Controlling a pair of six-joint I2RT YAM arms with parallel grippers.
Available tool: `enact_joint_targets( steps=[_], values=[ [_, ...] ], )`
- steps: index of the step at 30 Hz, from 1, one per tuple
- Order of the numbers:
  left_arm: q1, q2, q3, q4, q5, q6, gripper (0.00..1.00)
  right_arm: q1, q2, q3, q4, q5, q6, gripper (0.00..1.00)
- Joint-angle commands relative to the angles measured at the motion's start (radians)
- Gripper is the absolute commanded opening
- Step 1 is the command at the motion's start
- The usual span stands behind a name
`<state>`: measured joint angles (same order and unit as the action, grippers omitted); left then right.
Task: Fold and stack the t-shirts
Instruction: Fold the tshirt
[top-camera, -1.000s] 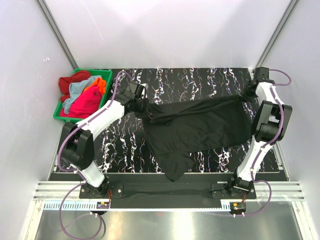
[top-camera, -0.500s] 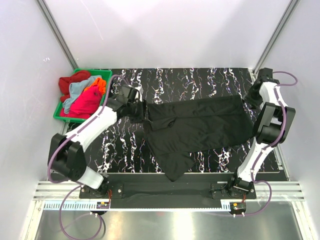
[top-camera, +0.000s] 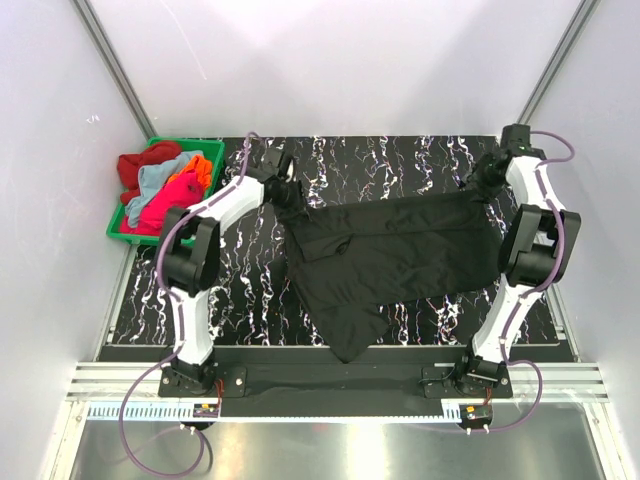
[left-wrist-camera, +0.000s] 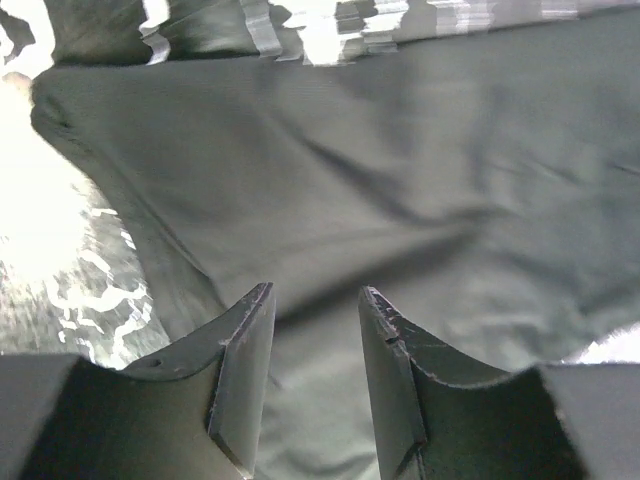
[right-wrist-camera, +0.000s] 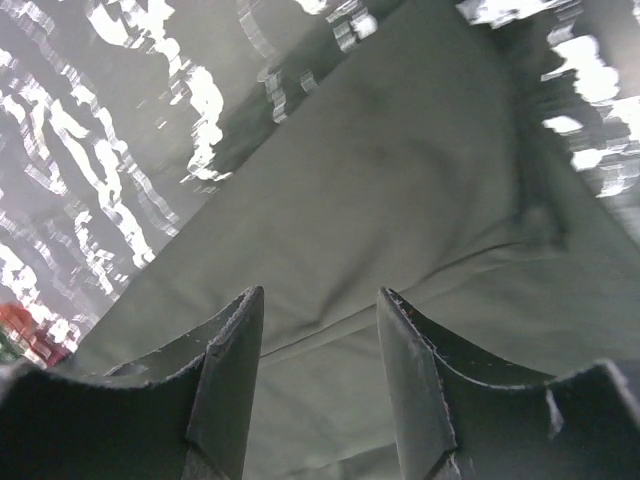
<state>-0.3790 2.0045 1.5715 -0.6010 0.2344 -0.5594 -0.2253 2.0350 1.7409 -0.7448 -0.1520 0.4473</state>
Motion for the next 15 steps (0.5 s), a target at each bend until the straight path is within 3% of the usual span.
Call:
enact_joint_targets(
  steps=[1, 10, 15],
  values=[
    [0.031, 0.054, 0.047, -0.006, -0.02, -0.06, 0.43, 0.033, 0.004, 0.009, 0.025, -0.075, 0.05, 0.56],
    [0.127, 0.229, 0.142, -0.029, 0.005, -0.043, 0.43, 0.049, -0.105, -0.128, 0.021, -0.058, 0.051, 0.56],
    [0.195, 0.315, 0.286, -0.082, 0.02, 0.065, 0.44, 0.052, -0.17, -0.22, -0.002, -0.049, 0.021, 0.56]
  ],
)
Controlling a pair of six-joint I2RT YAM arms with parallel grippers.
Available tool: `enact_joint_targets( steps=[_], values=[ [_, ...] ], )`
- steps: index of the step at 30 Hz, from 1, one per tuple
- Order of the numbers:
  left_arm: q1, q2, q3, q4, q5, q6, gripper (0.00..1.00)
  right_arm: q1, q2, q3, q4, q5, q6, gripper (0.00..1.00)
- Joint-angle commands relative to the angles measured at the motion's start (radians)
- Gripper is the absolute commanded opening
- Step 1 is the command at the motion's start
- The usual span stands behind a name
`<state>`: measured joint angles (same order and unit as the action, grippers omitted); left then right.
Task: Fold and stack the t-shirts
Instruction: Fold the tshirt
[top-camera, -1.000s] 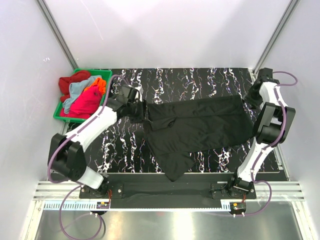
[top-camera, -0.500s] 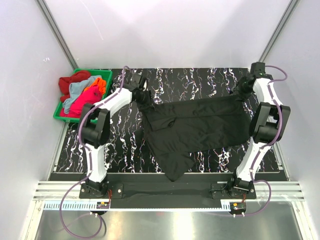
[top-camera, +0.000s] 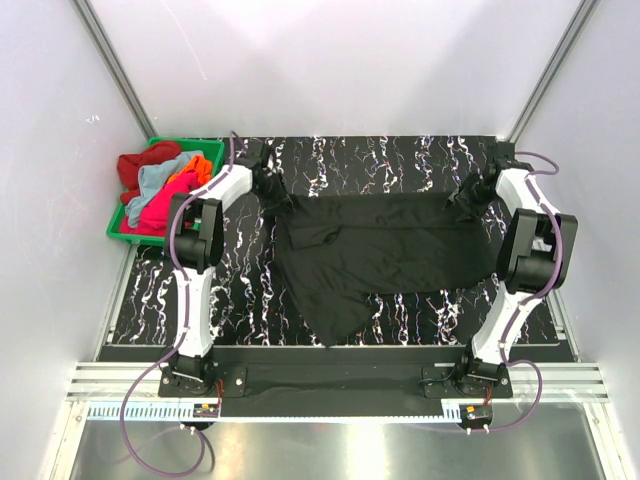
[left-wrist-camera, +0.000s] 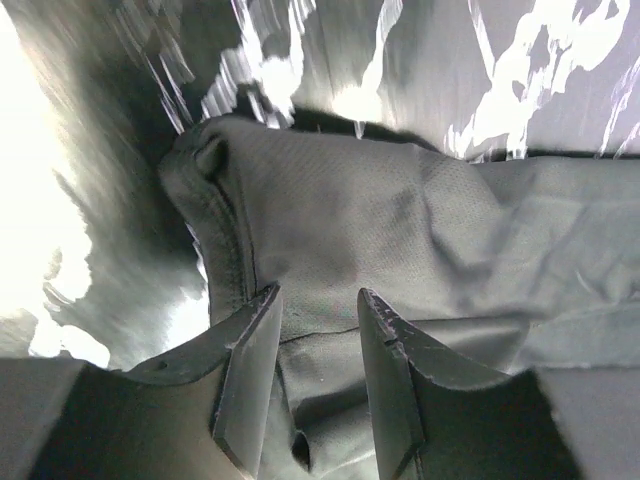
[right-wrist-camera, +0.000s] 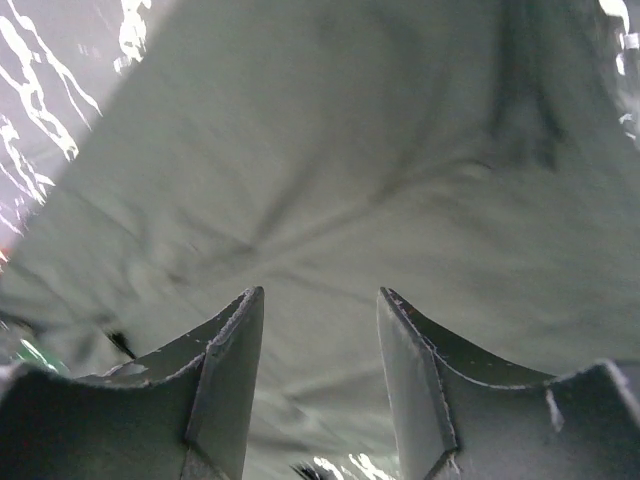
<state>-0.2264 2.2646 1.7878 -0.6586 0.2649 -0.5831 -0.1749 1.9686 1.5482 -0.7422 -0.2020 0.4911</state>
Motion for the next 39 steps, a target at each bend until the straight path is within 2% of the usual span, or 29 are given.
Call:
enact_joint_targets(
  steps=[1, 6, 8, 10, 11, 13, 14, 21, 25, 32, 35, 39],
  values=[
    [0.048, 0.076, 0.138, -0.039, -0.019, 0.11, 0.44, 0.003, -0.123, -0.039, -0.014, 0.006, -0.031, 0.56],
    [0.052, 0.075, 0.317, -0.154, -0.128, 0.241, 0.5, 0.003, -0.157, -0.071, -0.066, 0.045, -0.103, 0.58],
    [0.044, -0.001, 0.297, -0.171, -0.145, 0.247, 0.54, 0.003, -0.169, -0.091, -0.086, 0.07, -0.127, 0.6],
    [0.021, -0.081, 0.207, -0.177, -0.193, 0.253, 0.57, 0.0, -0.192, -0.115, -0.089, 0.075, -0.129, 0.62],
    [0.013, -0.171, 0.168, -0.176, -0.214, 0.253, 0.59, 0.0, -0.201, -0.14, -0.089, 0.07, -0.128, 0.63],
    [-0.014, -0.258, 0.032, -0.168, -0.246, 0.244, 0.6, -0.001, -0.23, -0.169, -0.095, 0.062, -0.118, 0.65],
    [-0.024, -0.351, -0.017, -0.167, -0.248, 0.238, 0.59, -0.005, -0.243, -0.2, -0.098, 0.067, -0.115, 0.66],
    [-0.086, -0.742, -0.583, -0.092, -0.063, 0.149, 0.54, -0.106, -0.326, -0.353, -0.094, -0.008, -0.039, 0.67],
    [-0.111, -0.896, -0.792, -0.056, 0.019, 0.086, 0.54, -0.143, -0.373, -0.431, -0.086, -0.033, -0.016, 0.65],
    [-0.122, -0.984, -1.054, 0.056, 0.12, -0.026, 0.55, -0.181, -0.441, -0.53, -0.065, -0.023, -0.023, 0.7],
    [-0.123, -0.969, -1.103, 0.099, 0.148, -0.061, 0.54, -0.195, -0.436, -0.566, -0.031, -0.059, -0.02, 0.7],
    [-0.143, -0.947, -1.116, 0.12, 0.128, -0.072, 0.52, -0.198, -0.43, -0.596, -0.008, -0.04, -0.023, 0.64]
  ],
)
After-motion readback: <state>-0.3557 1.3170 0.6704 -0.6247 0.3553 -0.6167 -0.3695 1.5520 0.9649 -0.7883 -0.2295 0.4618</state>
